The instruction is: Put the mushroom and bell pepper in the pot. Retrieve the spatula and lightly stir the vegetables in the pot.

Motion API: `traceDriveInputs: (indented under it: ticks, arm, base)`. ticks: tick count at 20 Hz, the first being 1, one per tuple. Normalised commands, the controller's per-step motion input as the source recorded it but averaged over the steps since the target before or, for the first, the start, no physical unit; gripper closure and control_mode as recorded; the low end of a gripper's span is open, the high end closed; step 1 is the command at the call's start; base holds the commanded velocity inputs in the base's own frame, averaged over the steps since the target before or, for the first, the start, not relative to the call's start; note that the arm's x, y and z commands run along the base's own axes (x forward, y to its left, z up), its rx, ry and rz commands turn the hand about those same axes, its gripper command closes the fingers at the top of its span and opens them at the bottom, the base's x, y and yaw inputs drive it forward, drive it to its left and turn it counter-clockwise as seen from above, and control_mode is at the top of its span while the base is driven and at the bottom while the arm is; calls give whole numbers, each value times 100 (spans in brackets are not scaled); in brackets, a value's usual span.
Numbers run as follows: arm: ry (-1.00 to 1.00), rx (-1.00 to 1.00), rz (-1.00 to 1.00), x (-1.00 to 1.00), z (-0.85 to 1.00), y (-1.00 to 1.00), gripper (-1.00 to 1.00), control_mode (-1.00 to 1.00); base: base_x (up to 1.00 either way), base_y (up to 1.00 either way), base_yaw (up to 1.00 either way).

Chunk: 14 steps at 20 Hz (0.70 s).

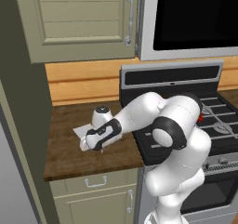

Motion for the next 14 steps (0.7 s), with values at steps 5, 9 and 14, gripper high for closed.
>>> traceDriveInputs:
  ticks: [5, 9, 14]
  arm:
    - [-1, 2, 0, -3, 5, 0, 100, -100]
    - [-8, 1, 0, -35, 92, -6, 100, -100]
    - [-4, 0, 0, -44, 100, -42, 100, -100]
  base:
    - [0, 0, 0]
    - [0, 0, 0]
    - [0, 0, 0]
